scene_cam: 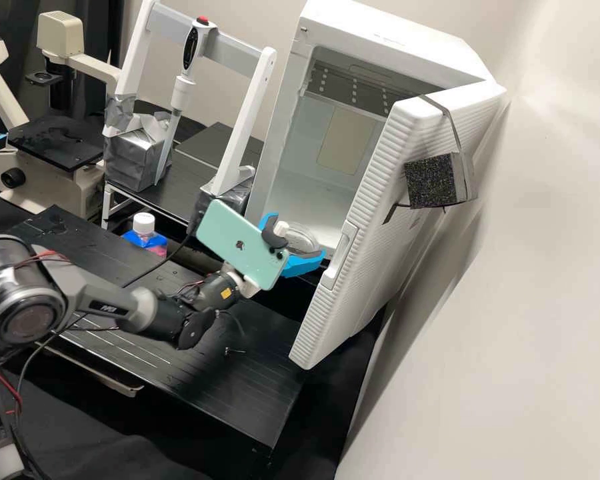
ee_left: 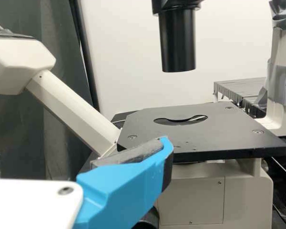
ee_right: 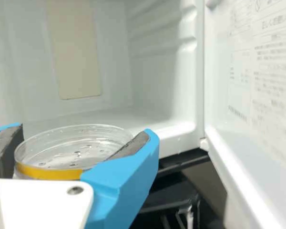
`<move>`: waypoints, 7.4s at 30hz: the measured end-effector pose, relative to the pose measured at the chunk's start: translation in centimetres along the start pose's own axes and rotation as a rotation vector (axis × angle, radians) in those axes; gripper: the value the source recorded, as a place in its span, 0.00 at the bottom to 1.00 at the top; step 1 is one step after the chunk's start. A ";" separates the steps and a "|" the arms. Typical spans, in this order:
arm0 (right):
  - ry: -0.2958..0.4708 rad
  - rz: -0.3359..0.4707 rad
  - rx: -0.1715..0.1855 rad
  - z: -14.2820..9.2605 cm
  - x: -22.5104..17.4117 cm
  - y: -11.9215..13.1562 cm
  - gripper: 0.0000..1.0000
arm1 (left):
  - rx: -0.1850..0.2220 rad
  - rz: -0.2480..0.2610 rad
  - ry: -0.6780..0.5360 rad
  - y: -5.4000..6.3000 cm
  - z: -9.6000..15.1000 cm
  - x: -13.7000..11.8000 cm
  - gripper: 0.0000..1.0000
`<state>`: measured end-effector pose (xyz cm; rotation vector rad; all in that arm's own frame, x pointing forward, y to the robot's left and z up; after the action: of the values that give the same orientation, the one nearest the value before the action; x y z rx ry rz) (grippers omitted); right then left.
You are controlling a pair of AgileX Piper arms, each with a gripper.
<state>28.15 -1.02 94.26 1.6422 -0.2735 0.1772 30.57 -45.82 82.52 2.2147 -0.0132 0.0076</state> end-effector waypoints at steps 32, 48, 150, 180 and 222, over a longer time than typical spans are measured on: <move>0.601 -0.485 -0.042 -10.2 -11.6 -12.2 0.00 | 0.000 0.000 0.000 0.0 0.0 0.0 1.00; 0.638 -0.560 -0.065 -14.1 -7.2 -14.9 0.00 | 0.000 0.000 0.000 0.0 0.0 0.0 1.00; 0.591 -0.856 -0.179 -25.2 6.2 -34.3 0.00 | 0.000 0.000 0.000 0.0 0.0 0.0 1.00; 0.552 -0.818 -0.212 -27.2 6.8 -34.1 0.00 | 0.000 0.000 0.000 0.0 0.0 0.0 1.00; 0.525 -0.835 -0.238 -27.2 6.4 -35.1 0.00 | 0.000 0.000 0.000 0.0 0.0 0.0 1.00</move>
<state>45.45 28.13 64.92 1.2977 0.7587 -0.0653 30.57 -45.82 82.52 2.2147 -0.0132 0.0076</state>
